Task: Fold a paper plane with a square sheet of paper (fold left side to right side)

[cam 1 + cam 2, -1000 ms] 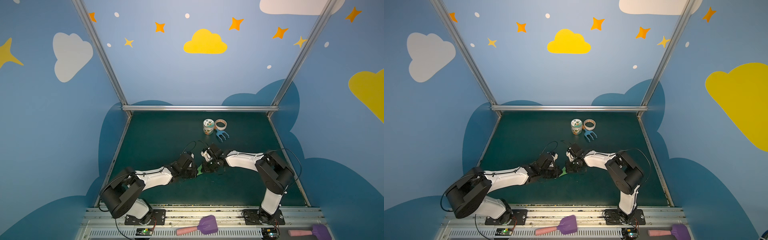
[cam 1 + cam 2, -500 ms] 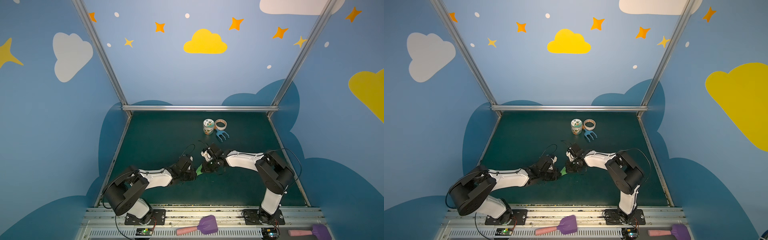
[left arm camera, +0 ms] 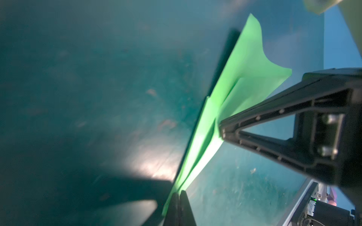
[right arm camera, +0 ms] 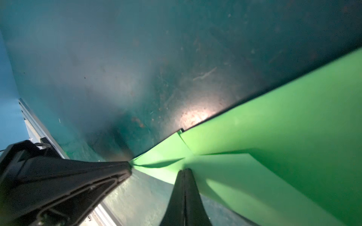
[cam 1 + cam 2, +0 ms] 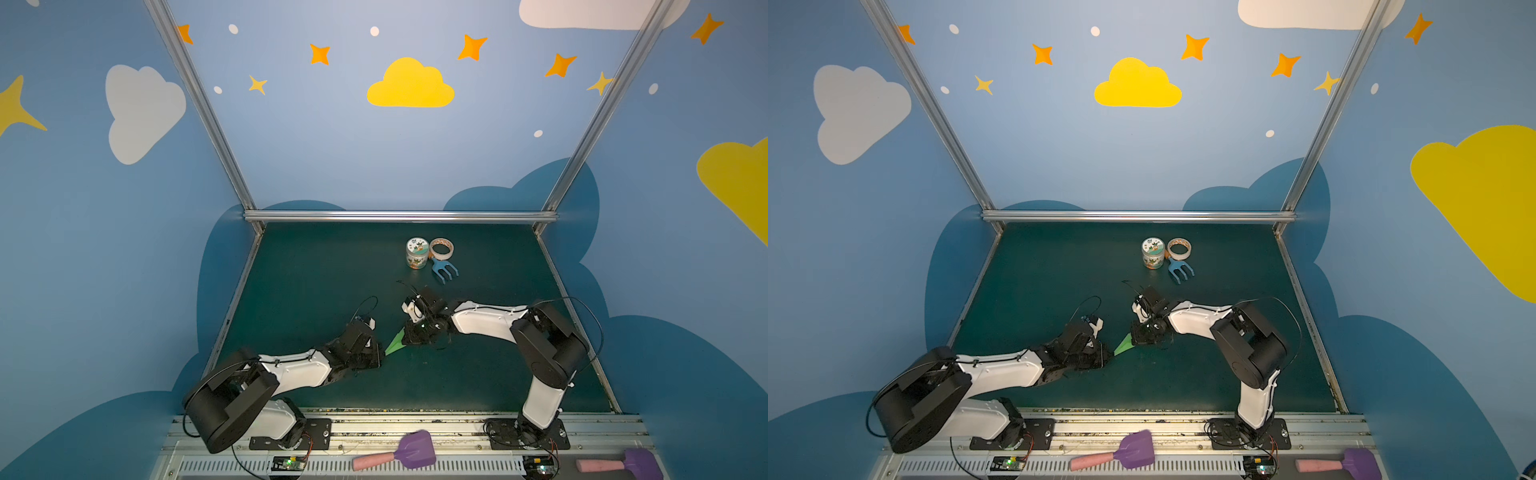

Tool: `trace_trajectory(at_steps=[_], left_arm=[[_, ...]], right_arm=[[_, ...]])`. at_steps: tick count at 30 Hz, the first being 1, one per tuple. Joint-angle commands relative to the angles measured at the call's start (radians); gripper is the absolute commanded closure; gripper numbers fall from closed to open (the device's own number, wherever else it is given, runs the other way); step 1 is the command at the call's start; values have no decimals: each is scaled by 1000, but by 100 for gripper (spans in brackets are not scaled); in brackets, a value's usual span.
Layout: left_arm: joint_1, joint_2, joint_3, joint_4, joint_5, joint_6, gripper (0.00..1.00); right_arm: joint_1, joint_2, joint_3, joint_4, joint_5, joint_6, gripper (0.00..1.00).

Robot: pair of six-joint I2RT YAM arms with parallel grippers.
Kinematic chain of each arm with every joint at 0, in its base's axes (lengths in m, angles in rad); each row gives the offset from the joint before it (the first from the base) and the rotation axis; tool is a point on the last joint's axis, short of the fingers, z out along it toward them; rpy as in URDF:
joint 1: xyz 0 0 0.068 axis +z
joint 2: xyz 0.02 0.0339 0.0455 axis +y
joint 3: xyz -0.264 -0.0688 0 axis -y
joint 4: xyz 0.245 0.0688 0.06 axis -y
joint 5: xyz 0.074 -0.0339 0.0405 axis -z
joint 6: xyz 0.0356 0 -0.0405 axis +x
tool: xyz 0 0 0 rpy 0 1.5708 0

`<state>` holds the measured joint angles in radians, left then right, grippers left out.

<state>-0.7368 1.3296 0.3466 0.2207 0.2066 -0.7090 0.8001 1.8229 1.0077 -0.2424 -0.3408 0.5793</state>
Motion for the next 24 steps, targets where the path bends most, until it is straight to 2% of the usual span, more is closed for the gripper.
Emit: trace_trajectory(at_steps=[1,5,8,11,13,16,18,24], left_arm=[[15,-63,-70,-134,-71,-32,97],[18,-222,-96,-222,-102,-74,97],[30,-339,-40,-316,-134,-56,97],[70,-356,42,-357,-111,-13,95],[101,-306,104,-351,-70,21,90],[130,-173,219,-338,-18,91,77],[153,-63,310,-339,54,143,69],[201,233,543,-353,253,225,57]], right_arm=[[-10,-3,-25,-45,36,-12,100],[-27,-44,10,-54,5,-22,100],[-46,-130,46,-72,-10,-31,90],[-60,-232,48,-110,-9,-32,80],[-71,-303,13,-132,11,-23,79],[-96,-390,-75,-136,26,-4,79],[-114,-427,-149,-117,33,13,81],[-150,-428,-283,-29,12,39,89]])
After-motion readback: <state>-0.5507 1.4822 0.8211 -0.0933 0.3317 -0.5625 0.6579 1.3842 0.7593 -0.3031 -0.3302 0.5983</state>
